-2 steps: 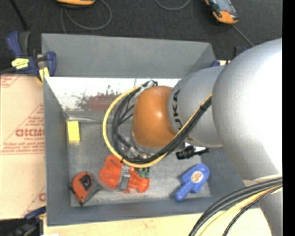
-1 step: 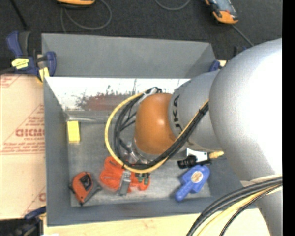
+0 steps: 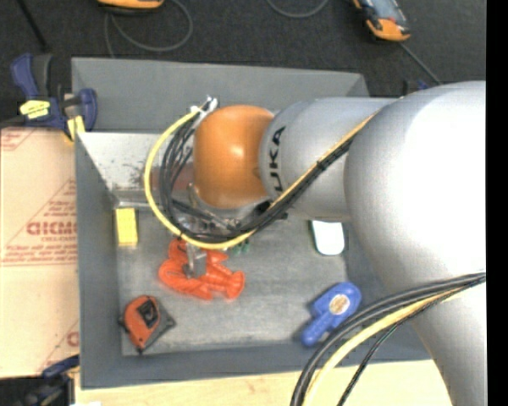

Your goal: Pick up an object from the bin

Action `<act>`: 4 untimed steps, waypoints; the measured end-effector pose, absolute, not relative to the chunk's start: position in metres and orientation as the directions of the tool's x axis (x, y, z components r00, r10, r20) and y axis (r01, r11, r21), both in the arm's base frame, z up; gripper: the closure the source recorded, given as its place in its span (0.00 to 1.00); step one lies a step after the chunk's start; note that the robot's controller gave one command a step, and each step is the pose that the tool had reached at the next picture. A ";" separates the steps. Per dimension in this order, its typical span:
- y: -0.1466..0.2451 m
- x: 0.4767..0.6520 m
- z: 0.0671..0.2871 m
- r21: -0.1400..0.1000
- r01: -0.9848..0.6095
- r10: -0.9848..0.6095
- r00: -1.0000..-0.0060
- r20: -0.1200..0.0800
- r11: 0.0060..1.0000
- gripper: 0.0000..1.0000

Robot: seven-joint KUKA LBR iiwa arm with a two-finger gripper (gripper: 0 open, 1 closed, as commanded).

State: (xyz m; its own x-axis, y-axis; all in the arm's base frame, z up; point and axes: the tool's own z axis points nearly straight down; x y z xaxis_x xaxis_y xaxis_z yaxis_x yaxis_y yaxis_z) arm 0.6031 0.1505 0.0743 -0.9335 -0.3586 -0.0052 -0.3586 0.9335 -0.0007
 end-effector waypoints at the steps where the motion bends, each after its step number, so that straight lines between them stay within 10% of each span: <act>1: 0.150 0.603 0.074 0.000 -0.358 -0.358 -0.934 -0.005 0.934 1.00; 4: 0.150 0.603 0.112 -0.001 -0.356 -0.356 -0.935 -0.005 0.935 1.00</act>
Offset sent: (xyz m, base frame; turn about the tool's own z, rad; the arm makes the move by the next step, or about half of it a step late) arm 0.0000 -0.0002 0.0813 0.0000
